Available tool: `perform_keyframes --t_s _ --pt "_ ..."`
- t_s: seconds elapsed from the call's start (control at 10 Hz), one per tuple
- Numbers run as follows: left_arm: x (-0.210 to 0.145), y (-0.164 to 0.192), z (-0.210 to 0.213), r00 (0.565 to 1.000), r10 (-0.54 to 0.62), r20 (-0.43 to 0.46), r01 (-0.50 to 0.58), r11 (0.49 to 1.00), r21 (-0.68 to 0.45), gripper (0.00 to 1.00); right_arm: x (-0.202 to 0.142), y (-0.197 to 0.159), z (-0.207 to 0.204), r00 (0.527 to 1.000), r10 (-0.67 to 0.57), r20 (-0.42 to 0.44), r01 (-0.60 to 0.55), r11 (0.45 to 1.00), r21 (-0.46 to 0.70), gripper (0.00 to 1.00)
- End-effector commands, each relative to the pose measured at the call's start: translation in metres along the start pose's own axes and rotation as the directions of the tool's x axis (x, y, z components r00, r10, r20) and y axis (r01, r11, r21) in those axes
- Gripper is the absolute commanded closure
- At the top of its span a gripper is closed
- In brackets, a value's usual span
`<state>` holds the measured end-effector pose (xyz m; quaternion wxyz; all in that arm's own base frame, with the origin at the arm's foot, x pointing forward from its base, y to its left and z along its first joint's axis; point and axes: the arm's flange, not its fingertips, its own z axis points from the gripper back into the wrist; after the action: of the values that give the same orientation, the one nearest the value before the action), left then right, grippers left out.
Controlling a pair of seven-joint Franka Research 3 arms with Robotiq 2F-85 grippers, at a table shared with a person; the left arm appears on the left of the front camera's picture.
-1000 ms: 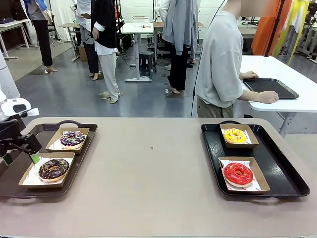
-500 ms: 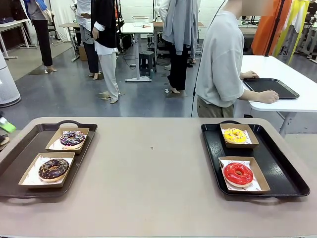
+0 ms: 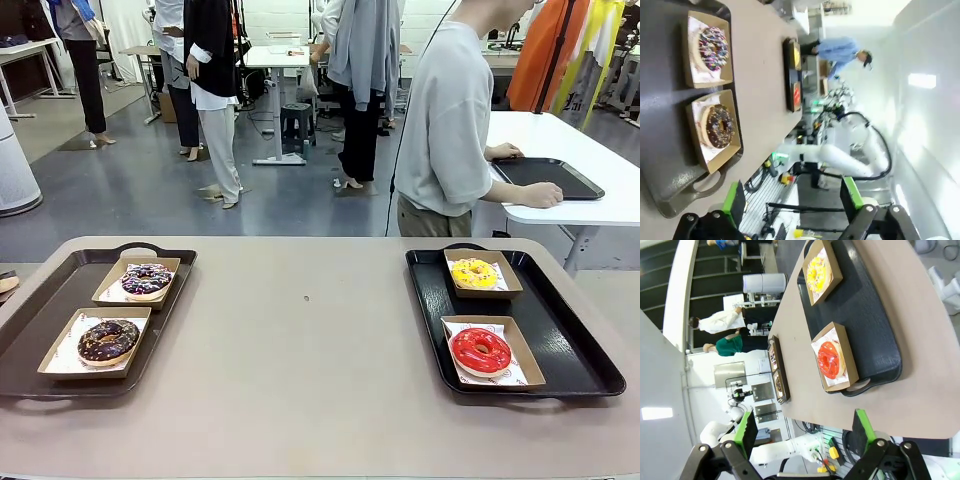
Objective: Individually package the donuts and arrange them on the tray.
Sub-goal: Place the picked Paper togo box on the Handle tray.
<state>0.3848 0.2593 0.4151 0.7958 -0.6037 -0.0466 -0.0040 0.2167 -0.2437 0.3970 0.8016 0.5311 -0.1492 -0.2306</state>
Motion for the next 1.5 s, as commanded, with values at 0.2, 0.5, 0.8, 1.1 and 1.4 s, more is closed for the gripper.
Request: perform_keyframes --t_s 0.2,0.5,0.8,1.1,1.4 --pt "-0.027 0.033 0.041 0.99 0.024 0.141 -0.018 0.999 -0.044 0.0 0.0 0.0 0.0 1.0 0.001 -0.001 -0.001 1.0 0.008 0.0" --pt "-0.035 0.04 0.048 0.99 0.061 0.129 -0.057 0.998 -0.031 0.0 0.0 0.0 0.0 1.0 0.001 -0.001 -0.001 1.0 0.008 0.0" --pt "-0.035 0.04 0.048 0.99 0.061 0.129 -0.057 0.998 -0.031 0.0 0.0 0.0 0.0 1.0 0.001 -0.001 -0.001 1.0 0.008 0.0" --pt "-0.035 0.04 0.048 0.99 0.061 0.129 -0.057 0.998 -0.031 0.0 0.0 0.0 0.0 1.0 0.001 -0.001 -0.001 1.0 0.008 0.0" --pt "-0.035 0.04 0.048 0.99 0.061 0.129 -0.057 0.998 -0.031 0.0 0.0 0.0 0.0 1.0 0.001 -0.001 -0.001 1.0 0.008 0.0"
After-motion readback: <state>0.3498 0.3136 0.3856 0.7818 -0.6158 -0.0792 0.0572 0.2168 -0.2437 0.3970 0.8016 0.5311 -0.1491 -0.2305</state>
